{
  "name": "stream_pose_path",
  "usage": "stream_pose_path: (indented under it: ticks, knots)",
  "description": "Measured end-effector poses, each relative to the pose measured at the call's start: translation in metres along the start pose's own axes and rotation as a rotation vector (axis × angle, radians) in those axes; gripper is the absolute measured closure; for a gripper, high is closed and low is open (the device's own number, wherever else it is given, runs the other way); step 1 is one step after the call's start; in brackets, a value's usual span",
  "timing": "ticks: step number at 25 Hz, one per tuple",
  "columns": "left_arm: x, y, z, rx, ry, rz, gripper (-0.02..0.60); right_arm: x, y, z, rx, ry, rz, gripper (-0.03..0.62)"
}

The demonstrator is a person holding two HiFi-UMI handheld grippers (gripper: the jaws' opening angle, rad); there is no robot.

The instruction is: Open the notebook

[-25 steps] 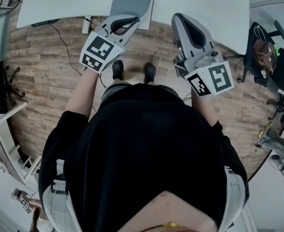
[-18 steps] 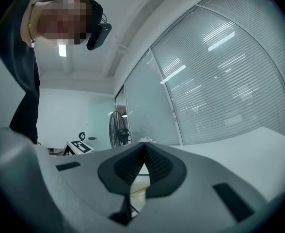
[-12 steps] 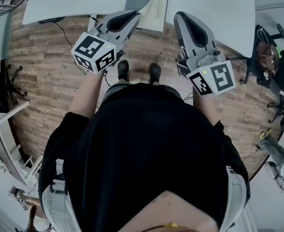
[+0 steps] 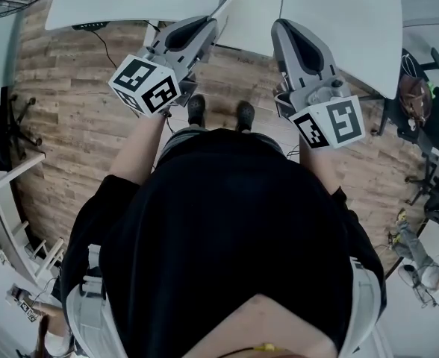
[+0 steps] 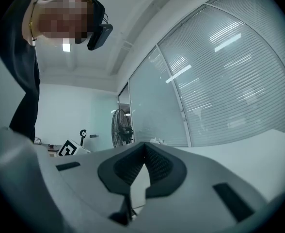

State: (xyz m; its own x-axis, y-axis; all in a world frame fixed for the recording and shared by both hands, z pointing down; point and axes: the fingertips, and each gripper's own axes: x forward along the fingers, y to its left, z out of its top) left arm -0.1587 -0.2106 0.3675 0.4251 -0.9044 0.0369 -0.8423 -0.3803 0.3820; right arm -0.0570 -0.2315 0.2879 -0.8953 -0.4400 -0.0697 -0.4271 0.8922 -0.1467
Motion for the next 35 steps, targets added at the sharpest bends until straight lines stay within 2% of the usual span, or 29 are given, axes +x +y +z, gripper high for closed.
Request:
stream_pose_path:
  ticks: [11, 17, 23, 35]
  knots:
    - [-0.038, 0.037, -0.004, -0.129, -0.067, 0.06, 0.554, 0.026, 0.03, -0.006, -0.008, 0.001, 0.007, 0.589]
    - [-0.034, 0.031, -0.015, -0.165, -0.078, 0.092, 0.555, 0.009, 0.021, -0.002, -0.008, -0.017, 0.014, 0.589]
    - [-0.073, 0.087, -0.015, -0.24, -0.069, 0.103, 0.555, 0.058, 0.056, -0.015, -0.01, 0.01, -0.004, 0.589]
    - [-0.095, 0.125, -0.045, -0.304, -0.03, 0.164, 0.555, 0.074, 0.069, -0.029, 0.0, 0.026, -0.011, 0.589]
